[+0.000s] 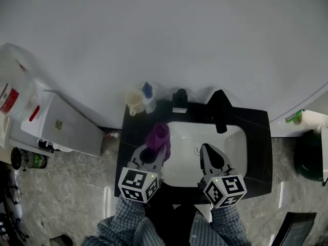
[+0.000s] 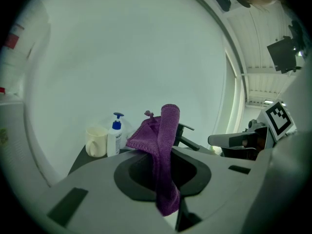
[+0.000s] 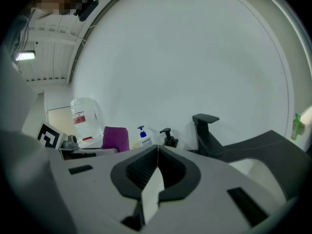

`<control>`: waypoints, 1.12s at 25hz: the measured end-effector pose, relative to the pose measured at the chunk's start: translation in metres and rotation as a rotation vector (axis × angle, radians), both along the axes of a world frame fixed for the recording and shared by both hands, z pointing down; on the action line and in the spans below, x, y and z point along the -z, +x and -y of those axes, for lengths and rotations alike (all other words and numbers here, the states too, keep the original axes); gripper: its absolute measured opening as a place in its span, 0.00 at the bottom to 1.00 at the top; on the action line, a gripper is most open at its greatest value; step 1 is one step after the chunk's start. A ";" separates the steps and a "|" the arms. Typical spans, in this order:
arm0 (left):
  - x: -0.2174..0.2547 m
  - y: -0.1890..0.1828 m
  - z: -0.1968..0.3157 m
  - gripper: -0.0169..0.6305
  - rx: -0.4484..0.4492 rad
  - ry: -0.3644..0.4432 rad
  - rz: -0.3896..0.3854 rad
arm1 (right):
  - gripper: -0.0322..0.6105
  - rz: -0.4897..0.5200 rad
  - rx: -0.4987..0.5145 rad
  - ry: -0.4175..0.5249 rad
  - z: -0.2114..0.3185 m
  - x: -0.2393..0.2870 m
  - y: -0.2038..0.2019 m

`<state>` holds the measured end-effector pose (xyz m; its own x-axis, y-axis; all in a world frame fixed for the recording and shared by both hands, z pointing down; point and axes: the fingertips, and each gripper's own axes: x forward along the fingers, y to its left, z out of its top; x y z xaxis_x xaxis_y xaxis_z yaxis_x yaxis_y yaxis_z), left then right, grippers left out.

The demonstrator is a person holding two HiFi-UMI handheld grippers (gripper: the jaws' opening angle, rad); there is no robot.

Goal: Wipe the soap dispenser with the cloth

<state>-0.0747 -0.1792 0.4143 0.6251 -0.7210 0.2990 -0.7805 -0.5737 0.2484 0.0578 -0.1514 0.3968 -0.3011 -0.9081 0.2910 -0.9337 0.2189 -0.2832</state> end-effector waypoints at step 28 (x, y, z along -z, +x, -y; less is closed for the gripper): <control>0.037 0.026 -0.257 0.11 0.091 0.094 -0.018 | 0.08 0.023 0.095 0.053 -0.257 0.017 0.024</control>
<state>-0.0488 0.0775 0.3774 0.5604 -0.7994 0.2164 -0.8263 -0.5221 0.2112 0.0818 0.1052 0.3797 -0.3930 -0.8888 0.2357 -0.9014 0.3217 -0.2899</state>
